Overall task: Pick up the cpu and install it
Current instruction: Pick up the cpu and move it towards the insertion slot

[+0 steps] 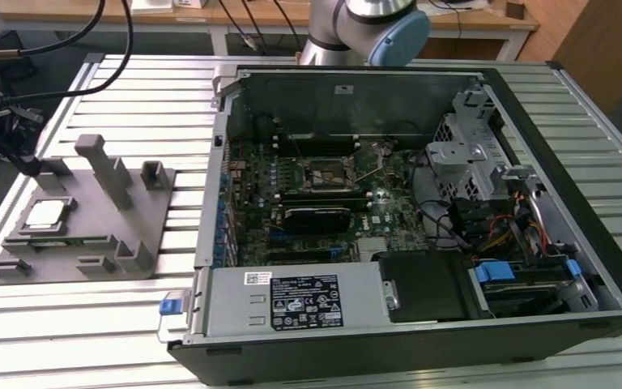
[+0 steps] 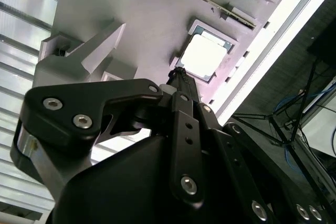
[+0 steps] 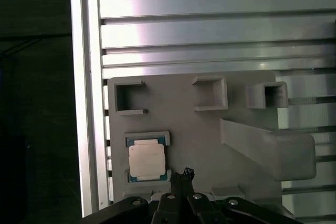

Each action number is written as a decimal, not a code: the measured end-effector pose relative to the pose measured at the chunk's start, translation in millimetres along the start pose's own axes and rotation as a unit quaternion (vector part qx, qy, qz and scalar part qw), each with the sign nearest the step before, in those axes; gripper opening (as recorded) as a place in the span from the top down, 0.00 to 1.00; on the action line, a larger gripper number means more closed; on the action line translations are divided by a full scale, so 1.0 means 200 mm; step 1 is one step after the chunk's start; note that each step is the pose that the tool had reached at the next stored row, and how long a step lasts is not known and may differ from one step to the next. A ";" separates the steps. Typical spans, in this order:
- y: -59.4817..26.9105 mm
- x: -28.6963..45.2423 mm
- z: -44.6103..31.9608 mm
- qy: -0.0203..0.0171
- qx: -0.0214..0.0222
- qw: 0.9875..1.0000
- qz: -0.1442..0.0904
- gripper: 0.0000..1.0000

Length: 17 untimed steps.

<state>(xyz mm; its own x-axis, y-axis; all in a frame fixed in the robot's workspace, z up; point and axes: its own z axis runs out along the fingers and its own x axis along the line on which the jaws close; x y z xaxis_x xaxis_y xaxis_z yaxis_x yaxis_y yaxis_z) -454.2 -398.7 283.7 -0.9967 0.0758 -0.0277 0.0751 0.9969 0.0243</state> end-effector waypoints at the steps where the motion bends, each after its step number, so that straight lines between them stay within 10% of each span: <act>1: 0.000 0.004 0.006 0.000 0.000 1.000 0.000 0.89; 17: -0.010 0.045 0.083 0.000 0.000 1.000 0.000 0.89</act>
<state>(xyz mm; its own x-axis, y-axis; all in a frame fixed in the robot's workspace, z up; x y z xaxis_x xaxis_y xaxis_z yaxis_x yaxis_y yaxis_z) -462.8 -399.7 266.9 -0.9967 0.0758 -0.0278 0.0751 0.9969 0.0244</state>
